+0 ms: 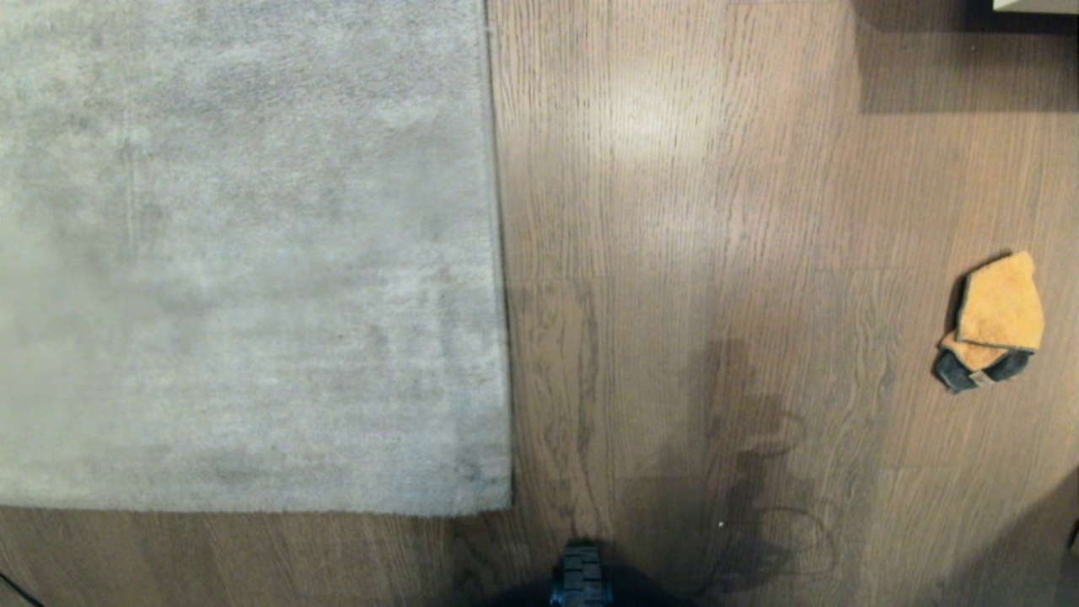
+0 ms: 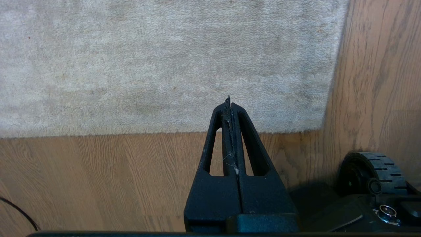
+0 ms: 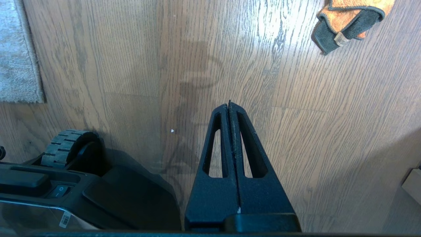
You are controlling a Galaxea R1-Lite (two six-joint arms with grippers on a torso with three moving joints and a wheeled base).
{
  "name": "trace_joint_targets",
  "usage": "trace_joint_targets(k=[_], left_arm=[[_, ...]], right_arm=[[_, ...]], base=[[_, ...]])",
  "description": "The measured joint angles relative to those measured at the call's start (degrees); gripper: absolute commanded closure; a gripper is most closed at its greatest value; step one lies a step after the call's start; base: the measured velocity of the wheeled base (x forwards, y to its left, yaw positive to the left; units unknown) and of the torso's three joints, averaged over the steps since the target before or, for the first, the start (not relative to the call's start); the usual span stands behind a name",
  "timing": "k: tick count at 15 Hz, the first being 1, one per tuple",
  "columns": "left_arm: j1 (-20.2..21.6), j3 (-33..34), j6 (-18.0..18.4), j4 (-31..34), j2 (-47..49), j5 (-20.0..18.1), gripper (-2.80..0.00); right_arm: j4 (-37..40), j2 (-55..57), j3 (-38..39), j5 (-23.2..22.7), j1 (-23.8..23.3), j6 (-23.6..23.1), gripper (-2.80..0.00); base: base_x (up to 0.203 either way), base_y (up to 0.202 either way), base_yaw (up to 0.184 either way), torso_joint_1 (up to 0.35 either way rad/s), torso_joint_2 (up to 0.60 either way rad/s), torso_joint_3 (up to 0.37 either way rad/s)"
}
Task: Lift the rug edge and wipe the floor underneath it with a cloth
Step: Pick up the rag
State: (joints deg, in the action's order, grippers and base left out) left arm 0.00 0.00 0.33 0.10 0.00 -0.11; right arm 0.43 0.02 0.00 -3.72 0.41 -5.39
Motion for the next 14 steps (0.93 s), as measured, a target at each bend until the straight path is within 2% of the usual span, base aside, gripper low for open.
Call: trace_joint_targets(k=[6,11,14], left_arm=[[0.0,0.0,0.02,0.01,0.0,0.03,0.0],[0.02,0.0,0.0,0.01,0.0,0.01,0.0],[-0.02,0.0,0.02,0.01,0.0,0.03,0.0]], right_arm=[[0.01,0.0,0.0,0.0,0.0,0.02,0.0],[0.01,0.0,0.0,0.0,0.05,0.05,0.0],[0.01,0.0,0.0,0.0,-0.01,0.01,0.0]], base=[[0.0,0.0,0.0,0.0,0.0,0.0],[0.001,-0.143,0.003,0.005,0.0,0.004],[0.0,-0.028,0.0,0.003,0.0,0.001]])
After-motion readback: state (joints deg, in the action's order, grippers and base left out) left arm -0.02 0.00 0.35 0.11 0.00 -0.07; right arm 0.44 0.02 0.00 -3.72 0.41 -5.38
